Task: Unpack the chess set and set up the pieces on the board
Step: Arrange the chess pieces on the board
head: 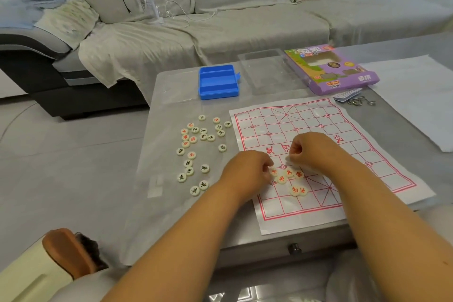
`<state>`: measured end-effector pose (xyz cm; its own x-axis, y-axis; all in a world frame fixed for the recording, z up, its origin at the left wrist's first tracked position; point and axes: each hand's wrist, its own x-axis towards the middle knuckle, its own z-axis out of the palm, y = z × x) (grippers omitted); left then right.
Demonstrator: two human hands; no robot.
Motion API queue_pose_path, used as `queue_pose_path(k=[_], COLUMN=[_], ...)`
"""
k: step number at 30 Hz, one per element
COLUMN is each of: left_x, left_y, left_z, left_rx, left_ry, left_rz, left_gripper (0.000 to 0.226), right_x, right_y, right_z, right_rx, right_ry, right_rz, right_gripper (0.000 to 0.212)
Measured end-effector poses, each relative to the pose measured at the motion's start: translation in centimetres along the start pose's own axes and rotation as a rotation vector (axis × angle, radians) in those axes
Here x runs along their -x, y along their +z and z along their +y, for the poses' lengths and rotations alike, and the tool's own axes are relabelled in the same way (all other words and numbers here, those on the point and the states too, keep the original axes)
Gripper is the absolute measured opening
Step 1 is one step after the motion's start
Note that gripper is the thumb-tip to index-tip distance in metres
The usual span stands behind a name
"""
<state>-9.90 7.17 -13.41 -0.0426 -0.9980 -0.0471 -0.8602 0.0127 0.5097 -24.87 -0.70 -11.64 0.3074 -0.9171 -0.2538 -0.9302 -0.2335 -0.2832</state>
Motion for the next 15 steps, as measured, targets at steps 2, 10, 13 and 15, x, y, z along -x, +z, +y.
queue_pose_path(k=[2, 10, 13, 15], left_x=[0.3, 0.9, 0.6, 0.3], left_y=[-1.3, -7.0, -6.2, -5.9], left_z=[-1.4, -10.3, -10.8, -11.1], left_rx=[0.042, -0.064, -0.151, -0.161], left_ry=[-0.067, -0.541, -0.567, -0.562], left_rz=[0.100, 0.343, 0.288, 0.275], left_gripper=[0.026, 0.012, 0.022, 0.022], right_x=[-0.1, -2.6, -4.6, -5.8], right_y=[0.1, 2.3, 3.1, 3.6], right_z=[-1.3, -11.1, -14.1, -15.6], right_rx=[-0.018, -0.098, -0.078, -0.036], right_ry=[-0.053, -0.372, -0.439, -0.471], right_rz=[0.048, 0.111, 0.125, 0.112], right_gripper=[0.018, 0.021, 0.024, 0.027])
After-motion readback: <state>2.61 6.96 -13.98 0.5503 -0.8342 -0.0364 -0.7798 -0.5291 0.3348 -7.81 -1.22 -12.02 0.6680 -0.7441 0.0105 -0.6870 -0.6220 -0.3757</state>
